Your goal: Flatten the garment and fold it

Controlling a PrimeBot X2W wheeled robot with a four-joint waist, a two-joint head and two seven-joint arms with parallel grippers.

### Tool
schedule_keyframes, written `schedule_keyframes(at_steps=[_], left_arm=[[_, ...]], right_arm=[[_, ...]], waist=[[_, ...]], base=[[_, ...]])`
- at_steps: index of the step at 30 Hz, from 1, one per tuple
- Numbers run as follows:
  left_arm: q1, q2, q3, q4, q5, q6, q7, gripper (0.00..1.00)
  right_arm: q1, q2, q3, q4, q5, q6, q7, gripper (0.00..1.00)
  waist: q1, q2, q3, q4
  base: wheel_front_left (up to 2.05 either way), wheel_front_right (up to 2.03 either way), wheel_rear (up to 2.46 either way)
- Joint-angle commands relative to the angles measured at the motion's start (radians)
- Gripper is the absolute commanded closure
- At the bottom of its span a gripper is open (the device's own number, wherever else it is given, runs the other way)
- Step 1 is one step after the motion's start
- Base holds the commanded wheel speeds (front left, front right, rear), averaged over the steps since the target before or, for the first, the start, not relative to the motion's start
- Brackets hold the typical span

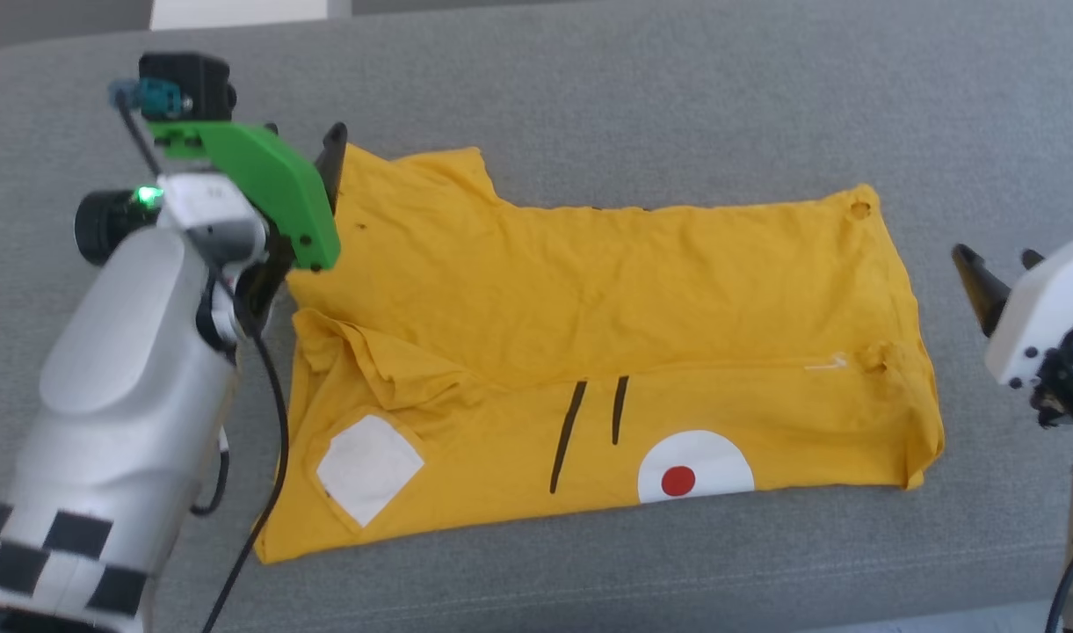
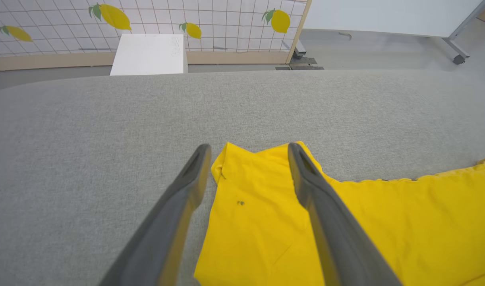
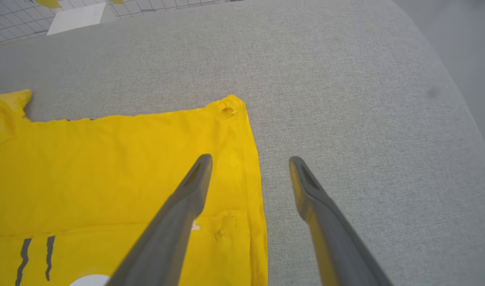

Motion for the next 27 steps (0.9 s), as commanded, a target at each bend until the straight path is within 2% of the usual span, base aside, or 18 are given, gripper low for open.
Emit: schedule_keyframes(at_steps=[1,7,11,19,20,21,22,27], left_arm=[[-0.050,-0.008,-0.006,0.046,0.013,-0.004,0.021,0.00],[-0.192,-0.006,-0.037,0.217,0.041,0.026,0.156,0.00],[-0.245,0.006,-0.051,0.274,0.047,0.034,0.231,0.00],[-0.246,0.016,-0.092,0.344,0.037,0.057,0.433,0.00],[-0.240,0.019,-0.093,0.341,0.036,0.062,0.440,0.37],[-0.235,0.019,-0.091,0.334,0.032,0.063,0.438,0.84],[-0.228,0.019,-0.082,0.323,0.024,0.063,0.424,1.00],[-0.213,0.011,-0.031,0.269,-0.030,0.036,0.355,1.00]], right_arm=[[-0.016,0.012,0.015,-0.008,0.000,-0.001,-0.005,0.00],[-0.020,0.036,0.046,-0.027,-0.003,-0.001,-0.009,0.00],[-0.009,0.047,0.046,-0.037,-0.006,-0.001,-0.014,0.00],[-0.001,0.061,0.038,-0.044,-0.021,-0.001,-0.022,0.00],[-0.002,0.062,0.037,-0.048,-0.023,-0.001,-0.021,0.00],[-0.003,0.062,0.037,-0.050,-0.024,-0.001,-0.020,0.00],[-0.005,0.063,0.037,-0.052,-0.026,-0.001,-0.019,0.00],[-0.020,0.054,0.038,-0.063,-0.036,-0.001,-0.008,0.00]], waist=[[0.0000,0.0000,0.068,-0.052],[0.0000,0.0000,0.141,-0.097],[0.0000,0.0000,0.173,-0.114],[0.0000,0.0000,0.202,-0.125],[0.0000,0.0000,0.205,-0.124],[0.0000,0.0000,0.206,-0.123],[0.0000,0.0000,0.208,-0.122],[0.0000,0.0000,0.214,-0.099]], base=[[0.00,0.00,0.00],[0.00,0.00,0.00],[0.00,0.00,0.00],[0.00,0.00,0.00],[0.00,0.00,0.00],[0.00,0.00,0.00],[0.00,0.00,0.00],[0.00,0.00,0.00]])
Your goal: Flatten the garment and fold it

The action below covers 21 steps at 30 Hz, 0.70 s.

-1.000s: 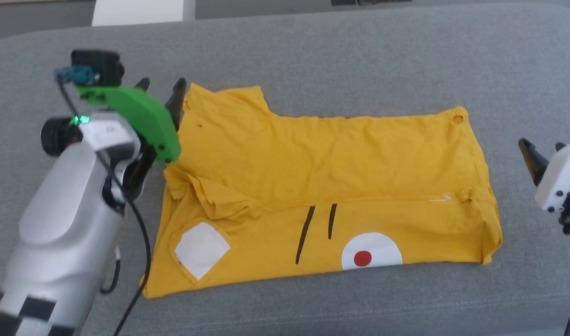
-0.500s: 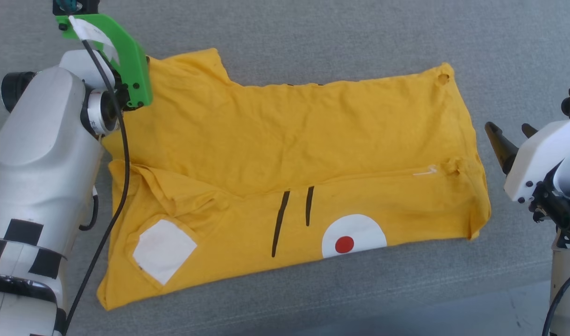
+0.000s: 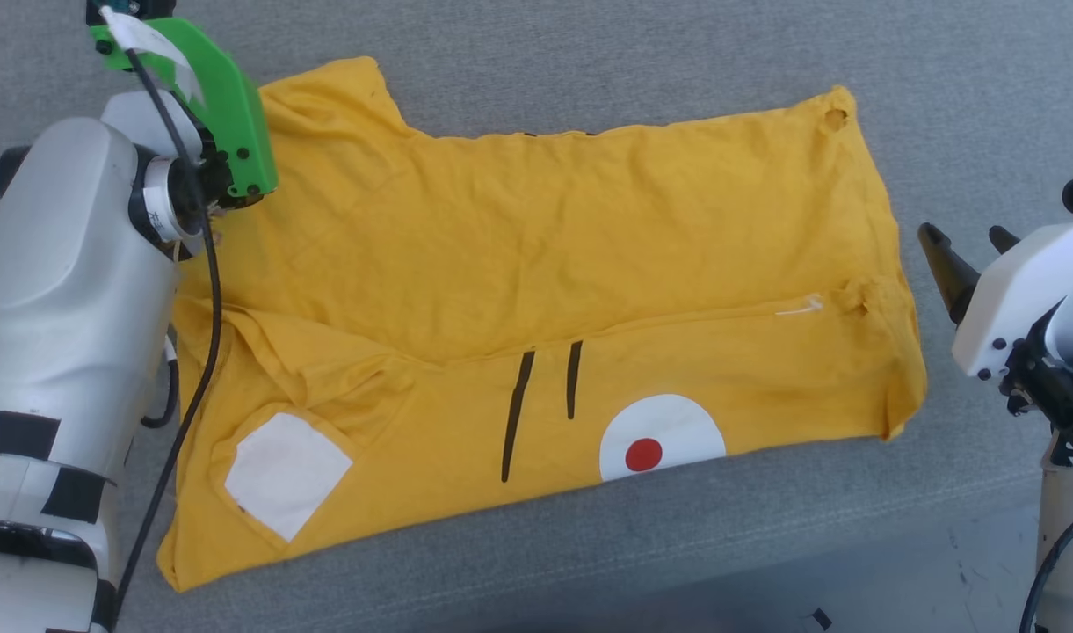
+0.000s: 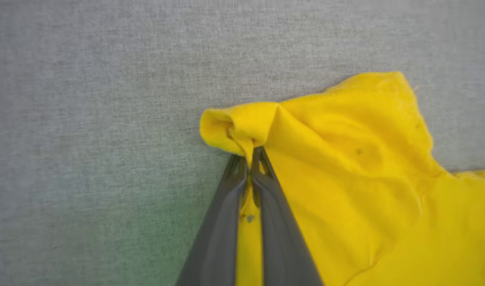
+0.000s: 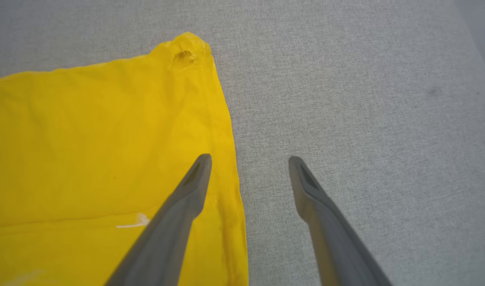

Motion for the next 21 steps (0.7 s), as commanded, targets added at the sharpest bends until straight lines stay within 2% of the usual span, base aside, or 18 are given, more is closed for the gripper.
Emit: schedule_keyframes(at_steps=[1,9,14,21], left_arm=[[0.029,-0.008,0.016,-0.006,-0.023,-0.010,-0.020,1.00],[0.027,-0.006,0.084,-0.129,-0.085,-0.065,-0.120,1.00],[0.054,0.000,0.096,-0.235,-0.104,-0.077,-0.135,1.00],[0.096,0.008,0.093,-0.343,-0.121,-0.077,-0.122,1.00]], right_arm=[[-0.017,-0.006,0.002,-0.009,-0.009,-0.001,0.003,0.00],[-0.155,-0.070,0.008,0.013,-0.055,-0.001,0.060,0.00],[-0.266,-0.111,0.019,0.106,-0.112,-0.001,0.096,0.00],[-0.337,-0.142,0.034,0.237,-0.193,-0.001,0.116,0.00]], waist=[[-0.0001,0.0000,0.002,0.014],[-0.0001,0.0000,0.019,0.076],[-0.0001,0.0000,0.052,0.125],[-0.0001,0.0000,0.099,0.176]], base=[[0.00,0.00,0.00],[0.00,0.00,0.00],[0.00,0.00,0.00],[0.00,0.00,0.00]])
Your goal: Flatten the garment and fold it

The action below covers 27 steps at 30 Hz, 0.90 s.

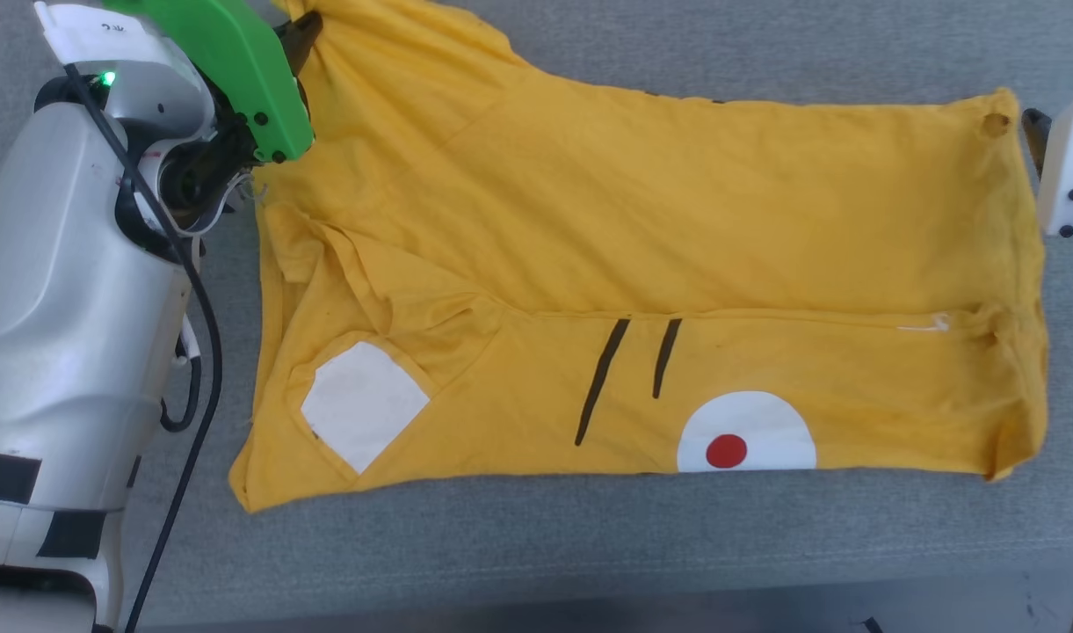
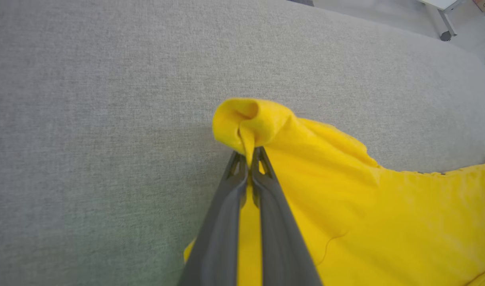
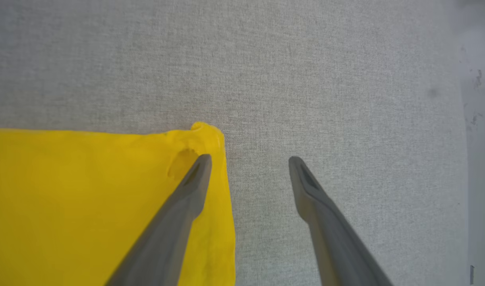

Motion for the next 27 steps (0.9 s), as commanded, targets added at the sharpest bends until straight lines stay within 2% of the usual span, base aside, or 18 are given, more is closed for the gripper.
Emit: schedule_keyframes(at_steps=[1,10,11,12,20,27], left_arm=[[0.017,0.013,0.003,-0.017,-0.004,-0.002,0.004,1.00],[0.057,0.033,0.017,-0.089,-0.020,0.014,0.009,1.00],[0.062,0.033,0.018,-0.091,-0.022,0.013,0.006,1.00],[0.067,0.032,0.020,-0.093,-0.024,0.011,0.000,1.00],[0.118,0.021,0.055,-0.099,-0.074,-0.018,-0.052,1.00],[0.275,0.021,0.077,-0.114,-0.129,-0.048,-0.095,1.00]], right_arm=[[-0.022,-0.001,0.009,0.014,-0.015,-0.001,-0.008,0.00],[-0.047,0.009,0.067,0.116,-0.021,-0.001,-0.010,0.00],[-0.046,0.014,0.064,0.123,-0.012,-0.001,-0.004,0.73],[-0.048,0.015,0.063,0.123,-0.007,-0.001,-0.007,1.00],[-0.032,0.010,-0.009,0.081,0.044,-0.001,-0.106,1.00],[0.134,0.000,-0.016,0.037,0.103,-0.001,-0.148,1.00]], waist=[[-0.0001,0.0000,0.036,0.032],[-0.0001,0.0000,0.051,0.042],[-0.0001,0.0000,0.045,0.042],[-0.0001,0.0000,0.039,0.042],[-0.0001,0.0000,-0.066,0.040],[-0.0001,0.0000,-0.215,0.022]], base=[[0.00,0.00,0.00],[0.00,0.00,0.00],[0.00,0.00,0.00],[0.00,0.00,0.00],[0.00,0.00,0.00],[0.00,0.00,0.00]])
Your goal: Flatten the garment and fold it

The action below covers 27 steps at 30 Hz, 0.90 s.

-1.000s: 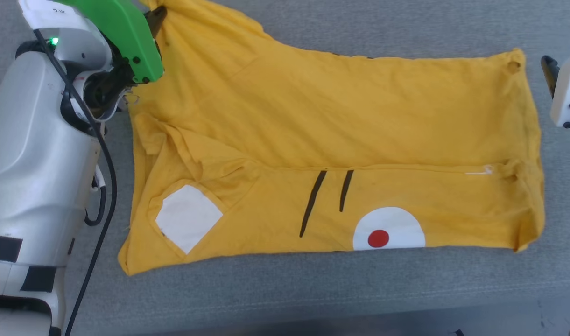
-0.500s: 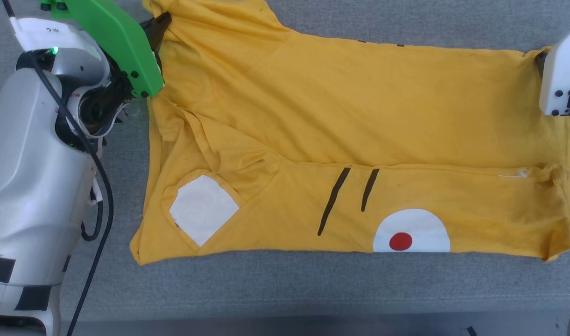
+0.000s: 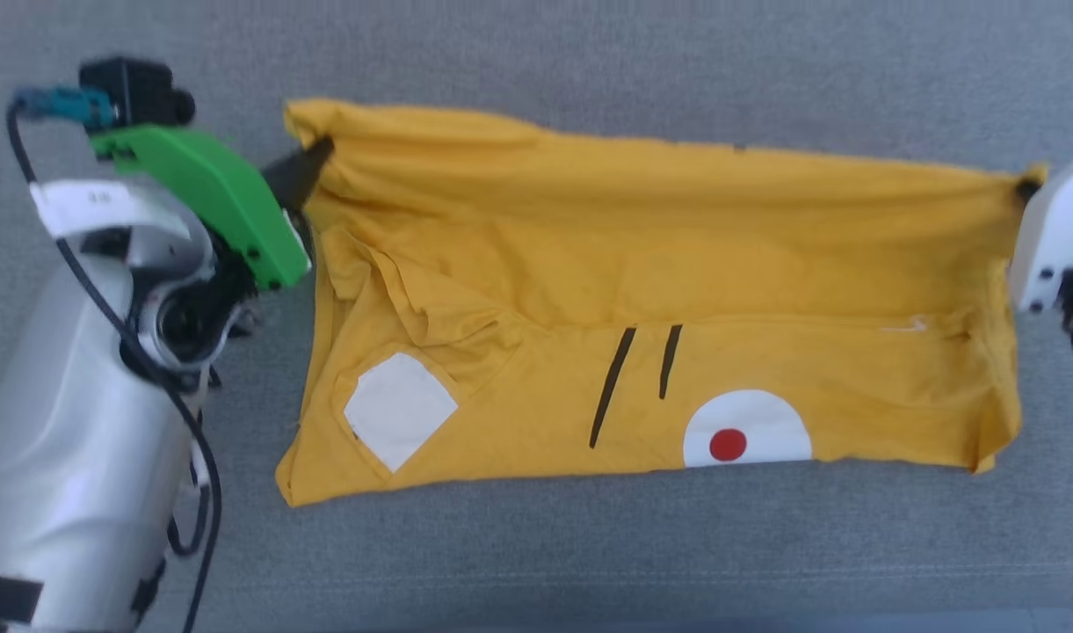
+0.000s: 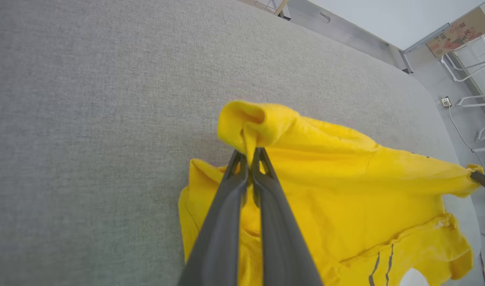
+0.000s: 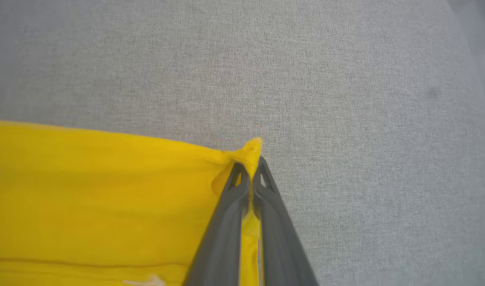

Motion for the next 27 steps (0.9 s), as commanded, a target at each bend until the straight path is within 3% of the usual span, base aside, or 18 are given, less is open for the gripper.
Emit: schedule_keyframes(at_steps=[1,4,12,20,21,22,23,27], left_arm=[[0.043,0.001,0.007,-0.009,-0.016,-0.004,-0.009,1.00],[0.145,0.006,0.018,-0.034,-0.039,0.006,-0.022,1.00],[0.417,-0.004,0.074,-0.115,-0.099,0.093,-0.068,1.00],[0.526,-0.038,0.063,-0.034,-0.109,0.133,-0.085,1.00],[0.528,-0.041,0.060,-0.018,-0.107,0.136,-0.087,1.00],[0.528,-0.044,0.062,-0.008,-0.108,0.137,-0.093,0.64],[0.527,-0.045,0.063,0.001,-0.105,0.138,-0.100,0.00],[0.531,-0.015,0.059,0.017,-0.086,0.155,-0.087,0.00]], right_arm=[[0.038,0.000,-0.004,-0.012,0.016,-0.001,-0.006,1.00],[0.129,0.005,0.005,-0.029,0.043,-0.001,-0.014,1.00],[0.290,0.042,0.026,-0.041,0.084,-0.001,-0.010,1.00],[0.344,0.079,0.030,-0.014,0.070,-0.001,-0.041,1.00],[0.345,0.084,0.025,-0.008,0.067,-0.001,-0.047,0.86],[0.345,0.087,0.023,-0.005,0.065,-0.001,-0.053,0.40],[0.346,0.089,0.016,-0.004,0.064,-0.001,-0.058,0.00],[0.371,0.072,-0.011,-0.031,0.085,-0.001,-0.049,0.00]], waist=[[0.0000,0.0000,-0.105,-0.015],[0.0000,0.0000,-0.159,-0.026],[0.0000,0.0000,-0.209,-0.051],[0.0000,0.0000,-0.193,-0.046],[0.0000,0.0000,-0.194,-0.046],[0.0000,0.0000,-0.198,-0.046],[0.0000,0.0000,-0.204,-0.045],[0.0000,0.0000,-0.235,-0.036]], base=[[0.00,0.00,0.00],[0.00,0.00,0.00],[0.00,0.00,0.00],[0.00,0.00,0.00],[0.00,0.00,0.00],[0.00,0.00,0.00],[0.00,0.00,0.00],[0.00,0.00,0.00]])
